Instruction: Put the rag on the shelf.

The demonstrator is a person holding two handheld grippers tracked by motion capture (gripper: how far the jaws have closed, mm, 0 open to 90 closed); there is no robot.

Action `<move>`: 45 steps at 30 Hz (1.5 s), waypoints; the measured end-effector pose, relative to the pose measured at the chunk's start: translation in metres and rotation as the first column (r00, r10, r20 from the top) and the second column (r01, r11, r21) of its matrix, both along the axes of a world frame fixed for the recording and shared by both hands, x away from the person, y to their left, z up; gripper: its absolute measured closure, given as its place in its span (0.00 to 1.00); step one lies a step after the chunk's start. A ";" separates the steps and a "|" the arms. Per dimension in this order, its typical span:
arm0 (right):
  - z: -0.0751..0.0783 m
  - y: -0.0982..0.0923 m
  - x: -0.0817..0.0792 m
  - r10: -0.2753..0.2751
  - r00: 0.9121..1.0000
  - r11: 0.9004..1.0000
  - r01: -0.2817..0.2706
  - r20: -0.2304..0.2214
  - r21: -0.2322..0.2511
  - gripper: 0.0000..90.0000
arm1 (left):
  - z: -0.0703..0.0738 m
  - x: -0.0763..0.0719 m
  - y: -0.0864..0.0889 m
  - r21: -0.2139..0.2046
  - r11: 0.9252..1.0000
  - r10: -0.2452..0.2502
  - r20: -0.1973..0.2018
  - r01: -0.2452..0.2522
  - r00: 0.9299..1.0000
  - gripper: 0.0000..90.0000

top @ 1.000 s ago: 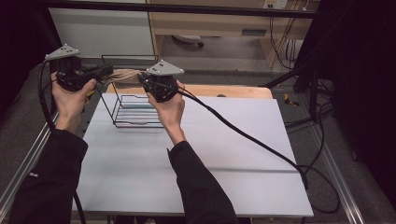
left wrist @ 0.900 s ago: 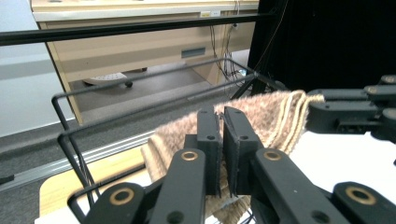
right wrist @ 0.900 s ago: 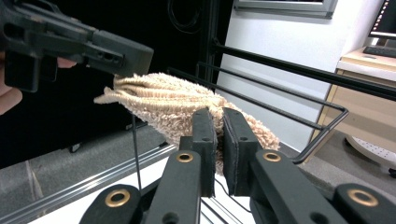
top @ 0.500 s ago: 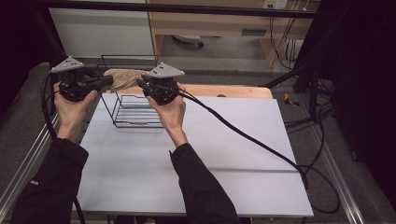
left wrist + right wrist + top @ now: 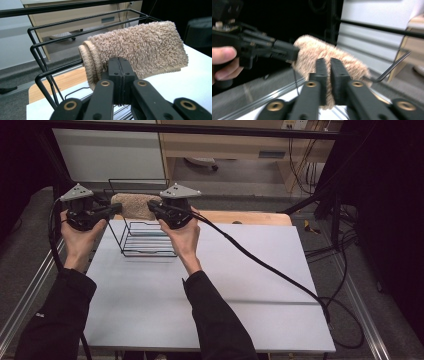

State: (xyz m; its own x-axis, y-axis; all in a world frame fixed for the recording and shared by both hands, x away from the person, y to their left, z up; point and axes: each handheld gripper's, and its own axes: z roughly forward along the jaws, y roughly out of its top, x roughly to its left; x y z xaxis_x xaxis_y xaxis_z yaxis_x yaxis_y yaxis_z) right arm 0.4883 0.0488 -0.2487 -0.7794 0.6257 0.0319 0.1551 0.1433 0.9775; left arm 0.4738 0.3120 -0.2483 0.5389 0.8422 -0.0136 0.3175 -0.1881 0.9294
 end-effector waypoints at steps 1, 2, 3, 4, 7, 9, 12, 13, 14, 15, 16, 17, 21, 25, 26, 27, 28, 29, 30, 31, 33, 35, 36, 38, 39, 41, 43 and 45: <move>-0.002 0.001 0.000 0.007 1.000 1.000 -0.007 -0.010 -0.012 1.00 | -0.001 0.000 0.000 0.002 1.000 -0.001 0.002 0.001 1.000 0.99; -0.004 0.002 0.000 0.012 1.000 1.000 -0.013 -0.017 -0.025 1.00 | -0.001 -0.001 0.001 0.005 1.000 -0.002 0.004 0.002 1.000 0.98; -0.006 0.003 0.000 0.010 1.000 0.999 -0.012 -0.028 -0.041 1.00 | -0.002 -0.001 0.001 0.007 1.000 -0.003 0.006 0.003 1.000 0.98; -0.007 0.004 0.000 0.006 1.000 0.999 -0.008 -0.027 -0.053 1.00 | -0.002 -0.001 0.001 0.009 1.000 -0.003 0.007 0.003 1.000 0.98; -0.011 0.004 0.001 -0.024 0.999 0.996 0.022 -0.027 -0.085 1.00 | -0.003 -0.002 0.003 0.015 1.000 0.000 0.010 0.000 1.000 0.96; -0.011 0.005 0.002 -0.043 0.999 0.995 0.041 -0.020 -0.093 1.00 | -0.004 -0.002 0.005 0.013 1.000 0.003 0.009 -0.003 1.000 0.96; -0.011 0.005 0.003 -0.054 0.998 0.994 0.052 -0.019 -0.095 1.00 | -0.004 -0.002 0.006 0.011 1.000 0.005 0.010 -0.005 1.000 0.95; -0.012 0.005 0.003 -0.054 0.998 0.994 0.052 -0.021 -0.096 1.00 | -0.005 -0.003 0.006 0.012 1.000 0.005 0.010 -0.005 1.000 0.95; -0.012 0.005 0.003 -0.054 0.998 0.994 0.052 -0.024 -0.095 1.00 | -0.005 -0.003 0.006 0.014 1.000 0.005 0.010 -0.005 1.000 0.95; -0.012 0.005 0.003 -0.055 0.998 0.994 0.053 -0.020 -0.094 0.99 | -0.005 -0.003 0.006 0.015 1.000 0.004 0.009 -0.004 1.000 0.94; -0.012 0.005 0.003 -0.054 0.998 0.994 0.052 -0.019 -0.094 0.99 | -0.005 -0.003 0.006 0.015 1.000 0.004 0.009 -0.004 1.000 0.93; -0.012 0.005 0.003 -0.051 0.998 0.995 0.049 -0.020 -0.092 0.98 | -0.004 -0.004 0.006 0.014 1.000 0.004 0.009 -0.004 1.000 0.92; -0.009 0.004 0.001 -0.038 0.999 0.996 0.036 -0.023 -0.076 0.95 | -0.003 -0.005 0.006 0.012 1.000 0.008 0.007 -0.008 1.000 0.88; -0.005 0.002 -0.002 -0.034 0.999 0.998 0.033 -0.023 -0.061 0.89 | -0.002 -0.007 0.006 0.005 1.000 0.011 0.011 -0.012 1.000 0.82; -0.003 0.000 -0.003 -0.033 0.999 0.998 0.032 -0.023 -0.059 0.87 | -0.002 -0.008 0.006 0.005 1.000 0.012 0.011 -0.012 1.000 0.80; -0.002 0.000 -0.003 -0.032 0.999 0.998 0.030 -0.023 -0.060 0.85 | -0.002 -0.009 0.006 0.005 1.000 0.013 0.011 -0.013 1.000 0.78; -0.001 -0.001 -0.004 -0.032 0.999 0.998 0.031 -0.021 -0.058 0.84 | -0.002 -0.010 0.006 0.007 1.000 0.014 0.012 -0.014 1.000 0.76; 0.001 -0.002 -0.005 -0.032 0.999 0.998 0.031 -0.022 -0.058 0.82 | -0.002 -0.011 0.006 0.008 1.000 0.013 0.012 -0.014 1.000 0.74; 0.002 -0.004 -0.006 -0.033 0.999 0.998 0.032 -0.022 -0.059 0.79 | -0.002 -0.012 0.006 0.008 1.000 0.011 0.010 -0.012 1.000 0.71; 0.003 -0.004 -0.007 -0.035 0.999 0.998 0.033 -0.023 -0.061 0.76 | -0.002 -0.013 0.006 0.006 1.000 0.010 0.012 -0.010 1.000 0.69; 0.006 -0.007 -0.010 -0.038 0.999 0.997 0.037 -0.022 -0.069 0.71 | -0.003 -0.015 0.007 0.007 1.000 0.009 0.010 -0.009 1.000 0.66; 0.009 -0.009 -0.013 -0.040 0.999 0.996 0.038 -0.022 -0.078 0.67 | -0.004 -0.017 0.007 0.001 1.000 0.006 0.006 -0.006 1.000 0.61; 0.009 -0.010 -0.014 -0.039 0.999 0.996 0.037 -0.023 -0.087 0.65 | -0.005 -0.019 0.008 0.000 1.000 0.006 0.006 -0.006 1.000 0.60; 0.011 -0.012 -0.017 -0.041 0.999 0.994 0.038 -0.023 -0.101 0.60 | -0.007 -0.022 0.009 0.000 1.000 0.008 0.004 -0.008 1.000 0.56; 0.012 -0.013 -0.019 -0.039 0.999 0.994 0.036 -0.026 -0.107 0.58 | -0.008 -0.024 0.009 -0.001 1.000 0.009 0.000 -0.009 1.000 0.53; 0.011 -0.017 -0.021 -0.035 0.999 0.995 0.032 -0.036 -0.092 0.53 | -0.010 -0.027 0.011 -0.005 1.000 0.008 -0.004 -0.008 1.000 0.48; 0.010 -0.022 -0.022 -0.034 0.998 0.996 0.030 -0.053 -0.084 0.49 | -0.012 -0.030 0.012 -0.002 1.000 0.006 -0.008 -0.006 1.000 0.44; 0.009 -0.027 -0.023 -0.045 0.997 0.994 0.040 -0.055 -0.100 0.44 | -0.016 -0.033 0.013 -0.004 1.000 0.003 -0.014 -0.003 1.000 0.40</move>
State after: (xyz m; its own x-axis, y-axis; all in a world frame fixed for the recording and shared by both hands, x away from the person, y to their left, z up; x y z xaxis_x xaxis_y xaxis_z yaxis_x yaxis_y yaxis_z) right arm 0.4657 0.0214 -0.2397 -0.7508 0.6605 0.0121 0.2185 0.2309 0.9481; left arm 0.4410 0.3246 -0.2643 0.5358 0.8440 -0.0246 0.3312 -0.1833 0.9256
